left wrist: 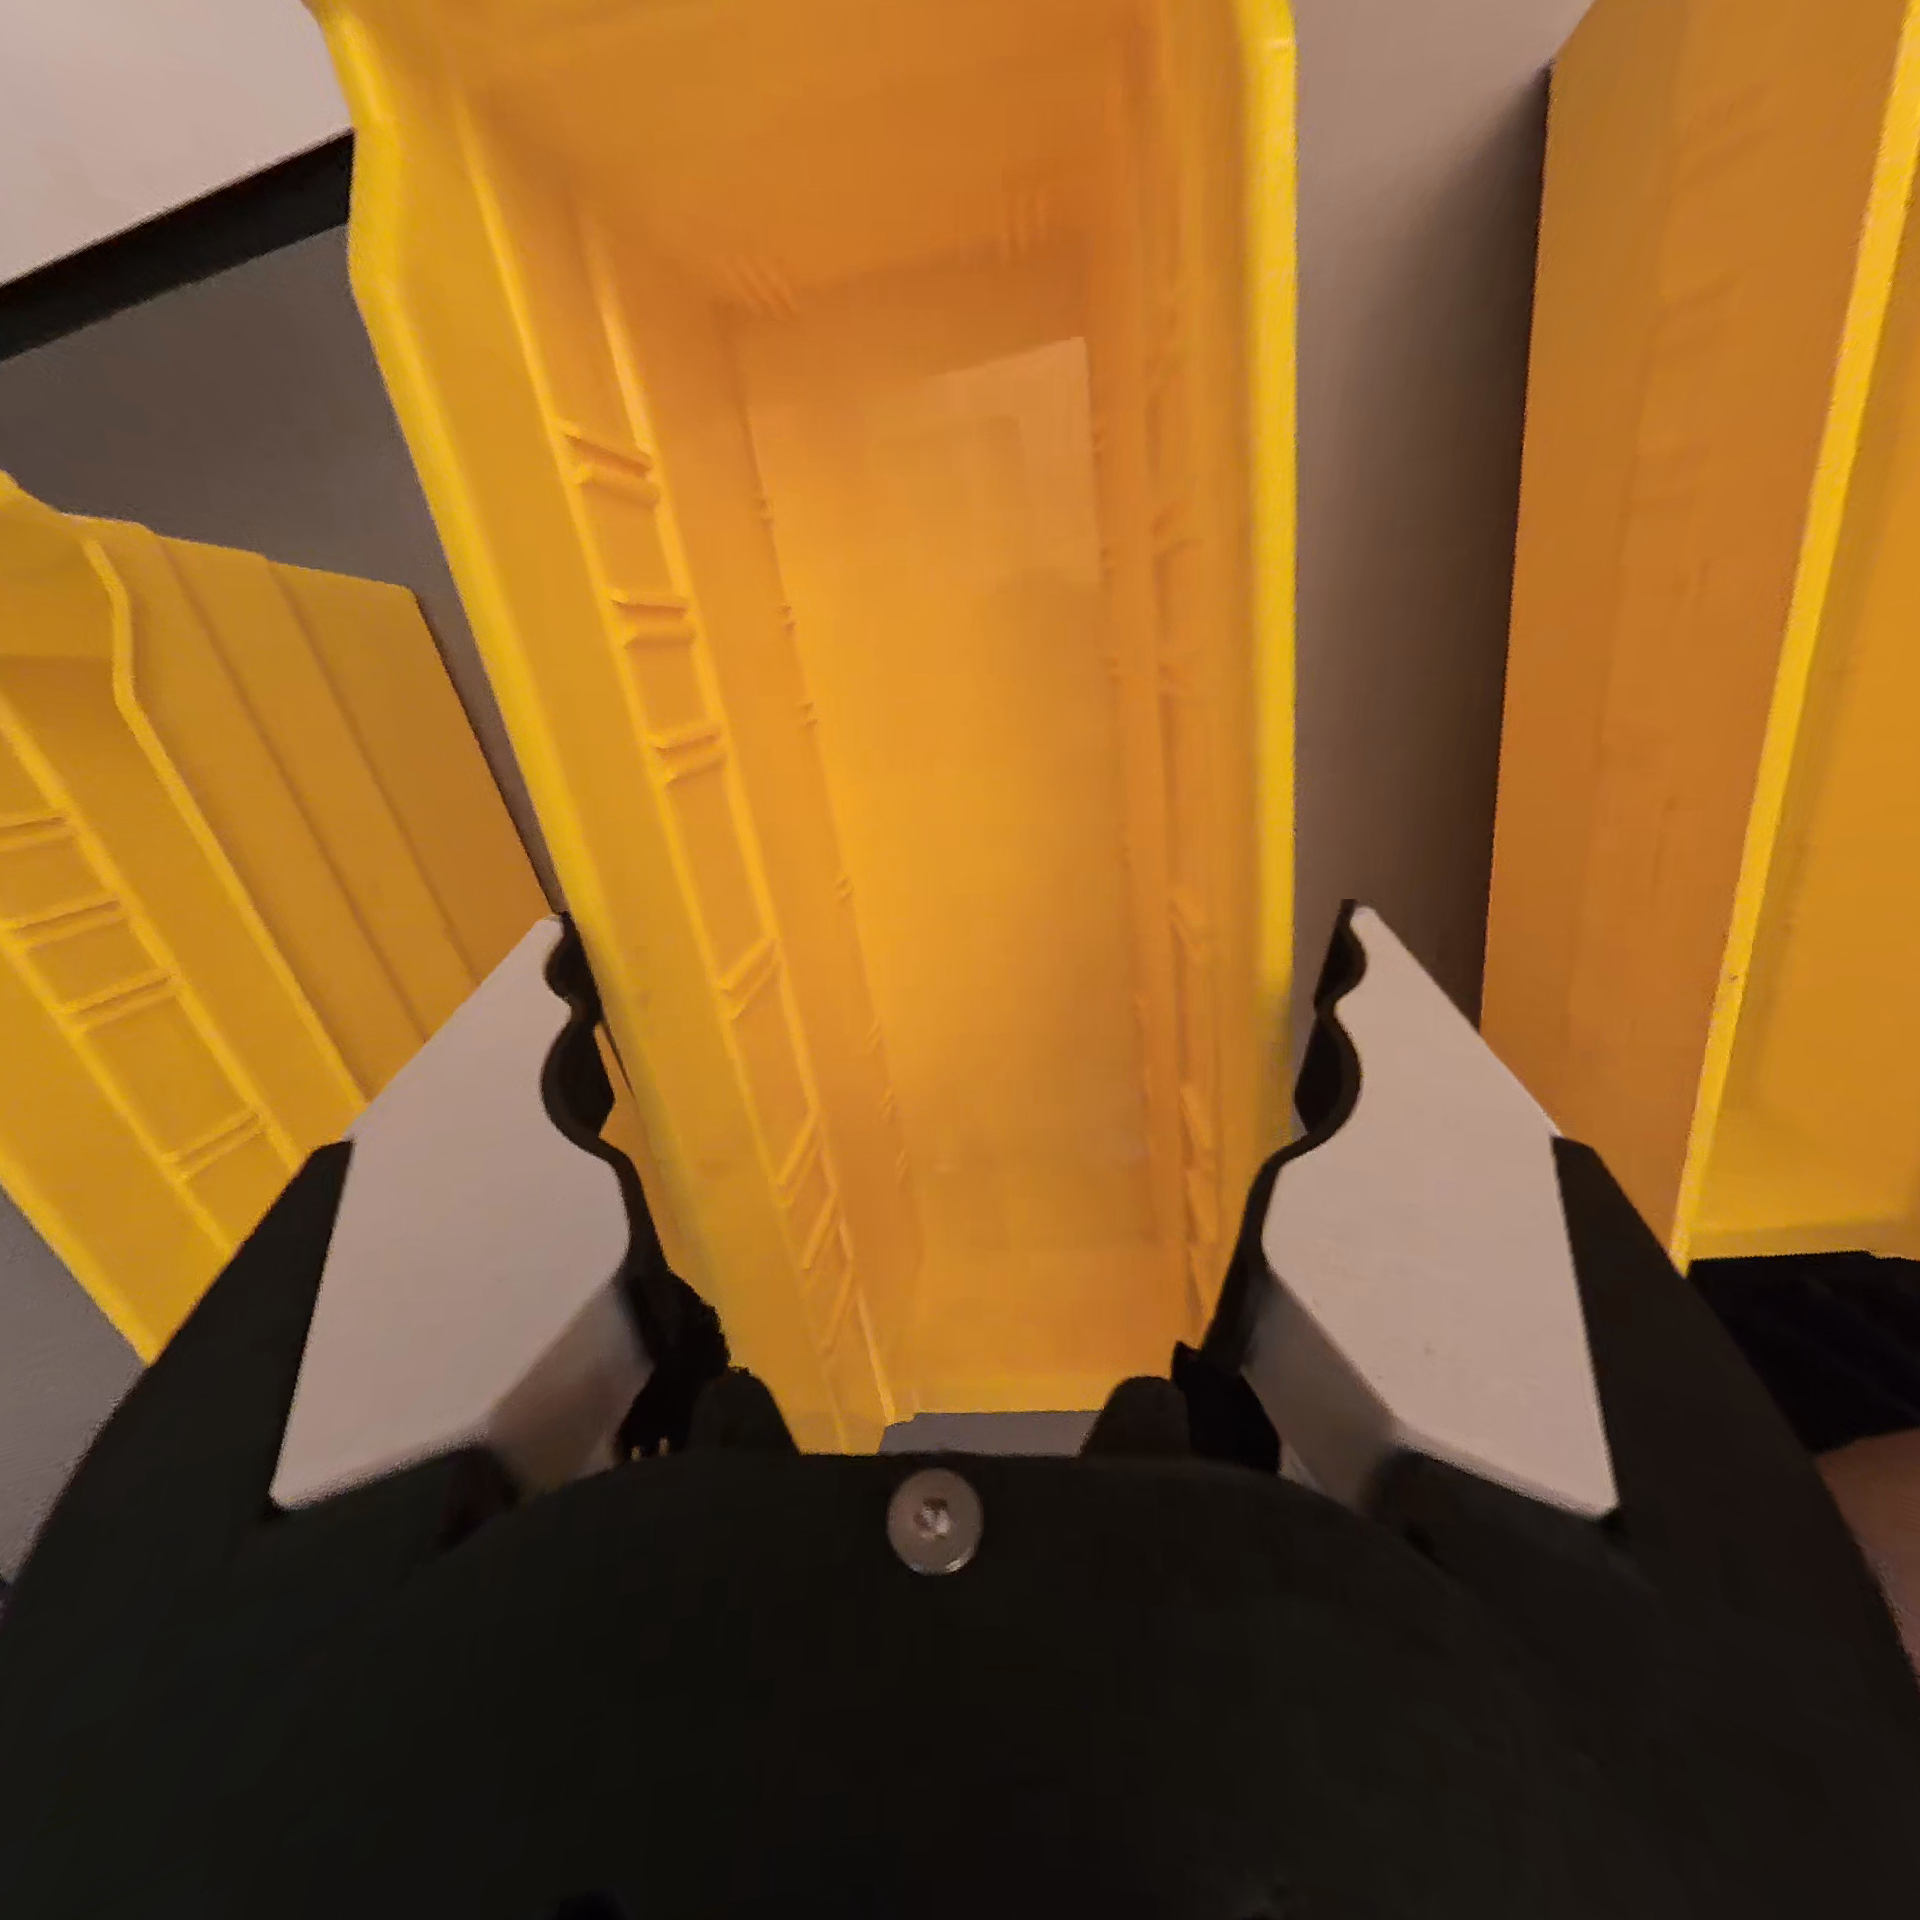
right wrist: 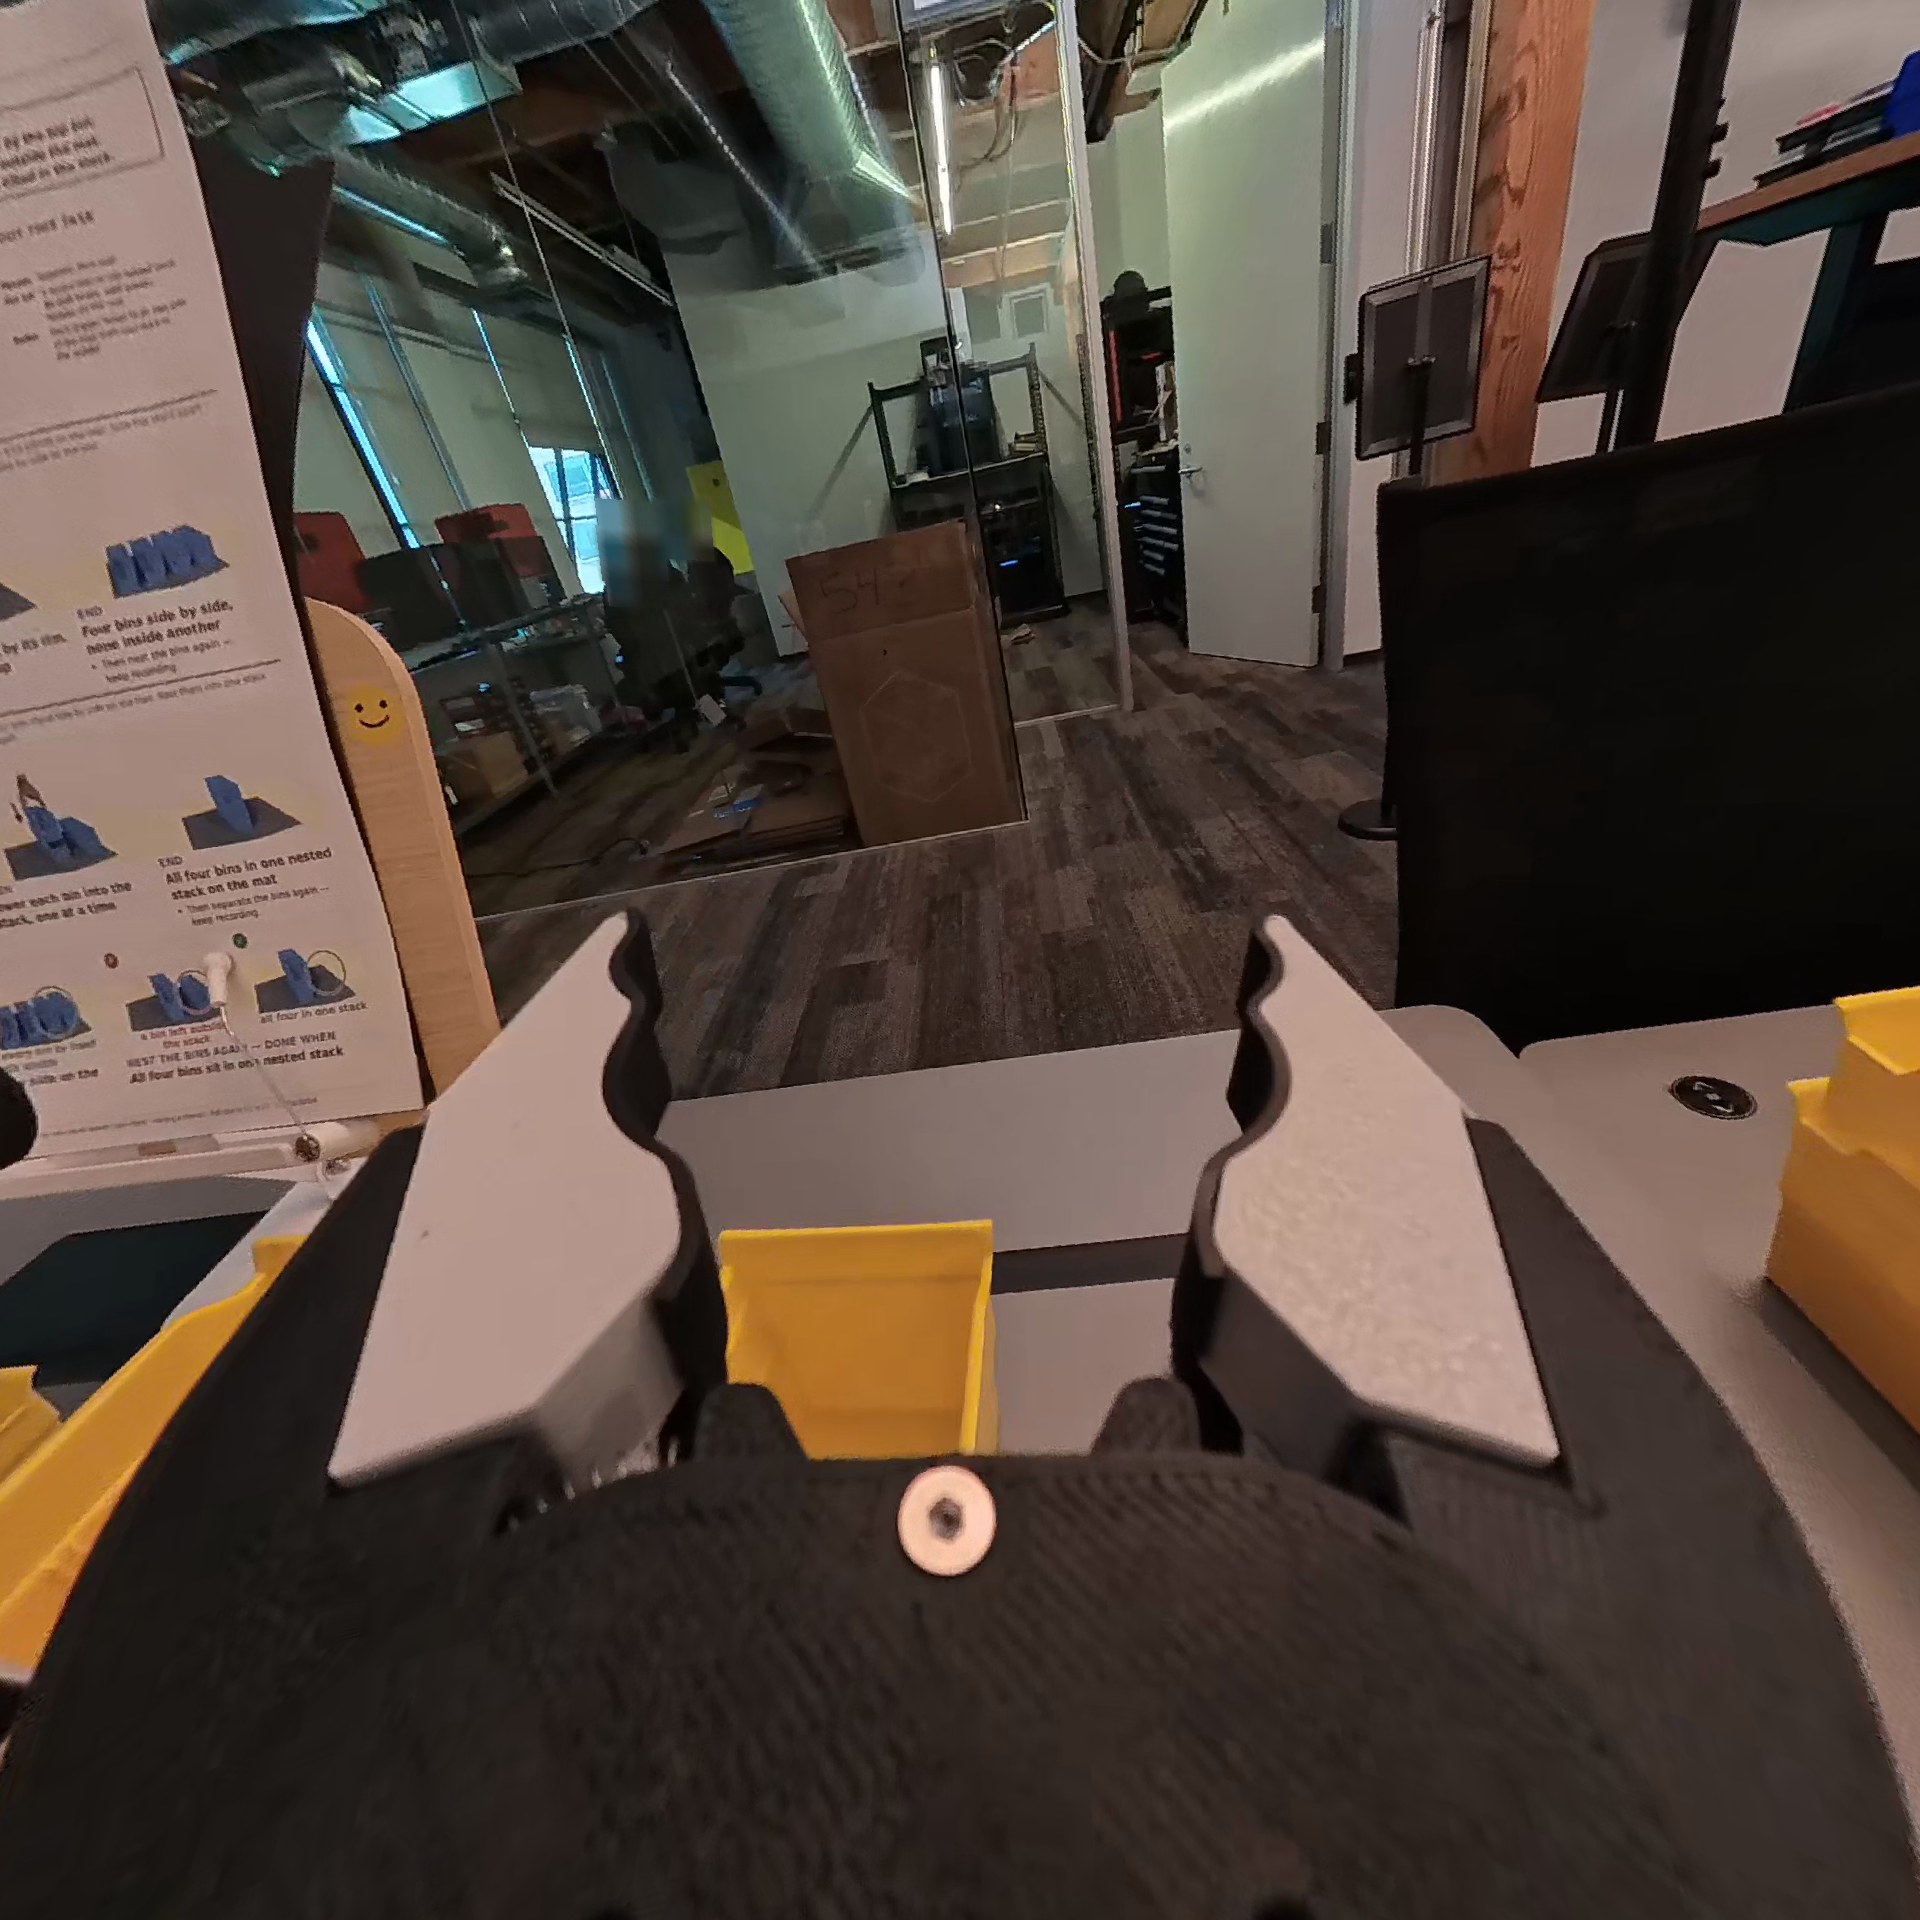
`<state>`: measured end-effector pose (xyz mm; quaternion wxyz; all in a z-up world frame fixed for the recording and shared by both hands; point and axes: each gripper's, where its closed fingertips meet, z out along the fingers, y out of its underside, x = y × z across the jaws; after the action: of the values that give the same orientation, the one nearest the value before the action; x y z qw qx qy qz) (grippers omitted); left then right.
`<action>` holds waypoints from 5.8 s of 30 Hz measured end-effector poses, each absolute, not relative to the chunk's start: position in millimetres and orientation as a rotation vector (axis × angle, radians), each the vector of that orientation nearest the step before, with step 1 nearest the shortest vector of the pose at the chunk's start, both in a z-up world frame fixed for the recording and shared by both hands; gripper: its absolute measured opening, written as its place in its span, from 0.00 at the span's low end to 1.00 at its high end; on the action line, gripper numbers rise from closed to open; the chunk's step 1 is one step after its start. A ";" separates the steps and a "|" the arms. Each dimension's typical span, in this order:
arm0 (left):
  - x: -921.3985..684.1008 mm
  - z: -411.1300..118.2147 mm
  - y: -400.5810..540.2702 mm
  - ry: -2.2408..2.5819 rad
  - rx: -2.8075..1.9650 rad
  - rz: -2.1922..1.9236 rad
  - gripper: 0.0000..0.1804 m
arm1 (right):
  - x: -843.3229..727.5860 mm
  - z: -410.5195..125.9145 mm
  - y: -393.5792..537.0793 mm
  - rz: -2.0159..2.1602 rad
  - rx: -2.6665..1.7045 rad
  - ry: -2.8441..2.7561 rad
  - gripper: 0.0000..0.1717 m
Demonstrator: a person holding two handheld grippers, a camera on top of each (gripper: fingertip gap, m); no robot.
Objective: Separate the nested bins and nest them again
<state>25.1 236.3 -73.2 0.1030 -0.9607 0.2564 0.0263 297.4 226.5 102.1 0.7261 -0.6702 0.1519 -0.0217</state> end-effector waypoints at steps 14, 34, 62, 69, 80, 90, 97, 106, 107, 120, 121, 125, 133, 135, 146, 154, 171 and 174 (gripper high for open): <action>21.5 -81.7 229.8 0.715 -2.926 -0.022 0.70 | 294.8 99.5 228.9 -0.025 -1.495 0.328 0.65; 14.2 -73.4 229.8 0.727 -2.947 0.027 0.65 | 287.9 90.9 236.4 -0.004 -1.538 0.308 0.65; -88.6 128.6 272.5 0.582 -2.490 -0.203 0.64 | 283.6 67.8 249.8 -0.010 -1.621 0.290 0.65; -236.7 121.6 289.5 0.354 -2.452 0.015 0.63 | 272.5 74.3 250.5 -0.059 -1.604 0.244 0.64; -375.8 -20.3 294.6 0.266 -2.628 0.197 0.63 | 296.3 83.3 237.8 -0.084 -1.563 0.305 0.64; -358.2 -80.8 317.8 0.408 -2.706 0.022 0.64 | 300.8 85.3 235.4 -0.131 -1.568 0.301 0.64; -348.6 -92.3 328.2 0.428 -2.707 -0.034 0.65 | 298.9 82.3 238.8 -0.162 -1.585 0.289 0.64; -347.4 -83.4 326.7 0.434 -2.707 -0.092 0.70 | 299.1 75.7 242.6 -0.197 -1.609 0.280 0.64; -346.0 -71.4 331.0 0.442 -2.665 -0.098 0.67 | 298.8 75.4 242.9 -0.203 -1.612 0.278 0.64; -214.1 199.4 285.3 0.561 -1.442 -0.810 0.46 | 283.5 140.2 206.2 -0.370 -1.447 0.189 0.64; -207.6 210.3 271.6 0.562 -1.322 -0.821 0.42 | 281.2 149.4 198.8 -0.379 -1.419 0.185 0.64; -186.4 226.0 231.3 0.553 -1.049 -0.795 0.36 | 266.3 177.9 174.6 -0.393 -1.351 0.157 0.64; -163.1 232.0 193.1 0.686 -1.030 -0.915 0.41 | 181.6 222.8 117.5 -0.340 -1.289 -0.020 0.65; -178.0 233.7 191.5 0.658 -0.996 -0.898 0.36 | 168.2 233.3 99.8 -0.418 -1.255 -0.040 0.65; -231.8 238.1 200.9 0.639 -1.052 -0.730 0.35 | 147.6 120.6 167.5 -0.210 -1.802 -0.071 0.75; -266.4 234.8 211.3 0.608 -1.100 -0.614 0.38 | 183.2 0.3 200.3 -0.092 -2.349 0.121 0.82; -263.5 226.1 209.2 0.691 -1.109 -0.835 0.35 | 213.1 -99.6 195.0 -0.168 -2.909 0.350 0.87; -260.7 225.3 205.9 0.712 -1.109 -0.847 0.35 | 207.4 -106.5 192.3 -0.082 -2.945 0.386 0.84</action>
<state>-260.7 205.9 225.3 0.7086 -0.4994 0.3207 -0.3817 207.4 192.3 -106.5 0.0851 -0.9876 0.1294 -0.0273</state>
